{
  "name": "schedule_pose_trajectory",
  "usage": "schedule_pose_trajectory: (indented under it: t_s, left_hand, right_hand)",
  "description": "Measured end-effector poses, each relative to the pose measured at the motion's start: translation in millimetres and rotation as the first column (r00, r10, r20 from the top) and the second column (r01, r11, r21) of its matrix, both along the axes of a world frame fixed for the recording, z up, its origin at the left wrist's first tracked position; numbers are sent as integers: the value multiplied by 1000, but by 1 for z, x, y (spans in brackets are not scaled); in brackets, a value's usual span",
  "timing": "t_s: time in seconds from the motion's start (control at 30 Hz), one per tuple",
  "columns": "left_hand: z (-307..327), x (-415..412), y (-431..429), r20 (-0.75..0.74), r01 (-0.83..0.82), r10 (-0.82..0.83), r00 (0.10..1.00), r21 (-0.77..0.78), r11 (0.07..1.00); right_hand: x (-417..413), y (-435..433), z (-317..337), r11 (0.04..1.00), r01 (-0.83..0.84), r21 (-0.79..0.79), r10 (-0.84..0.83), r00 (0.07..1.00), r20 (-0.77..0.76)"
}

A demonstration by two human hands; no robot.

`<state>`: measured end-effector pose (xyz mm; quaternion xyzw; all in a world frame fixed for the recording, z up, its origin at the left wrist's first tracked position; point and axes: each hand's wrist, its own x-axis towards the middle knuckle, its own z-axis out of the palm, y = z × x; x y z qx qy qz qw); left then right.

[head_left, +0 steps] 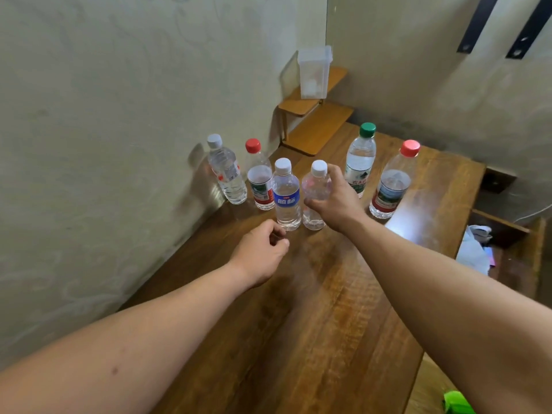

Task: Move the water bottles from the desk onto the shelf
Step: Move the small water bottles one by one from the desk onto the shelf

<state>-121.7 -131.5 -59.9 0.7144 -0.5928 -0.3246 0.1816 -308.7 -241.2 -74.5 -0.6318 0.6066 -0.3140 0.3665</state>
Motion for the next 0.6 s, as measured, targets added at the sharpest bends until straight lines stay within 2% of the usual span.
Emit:
schedule_pose_trajectory:
  t_s: [0.13, 0.23, 0.43, 0.6]
  left_hand:
    - [-2, 9, 14, -11, -2, 3, 1000, 42, 999]
    - [-3, 13, 32, -39, -1, 4, 999, 73, 997]
    - [6, 39, 80, -110, 45, -34, 993, 100, 994]
    - [20, 87, 153, -156, 27, -29, 987, -17, 1000]
  right_hand:
    - [-19, 30, -6, 997, 67, -30, -66, 997, 50]
    - [-25, 64, -8, 995, 94, -30, -94, 996, 1]
    - [14, 133, 10, 999, -44, -12, 42, 994, -101]
    - [92, 219, 54, 973, -225, -58, 217, 969, -119]
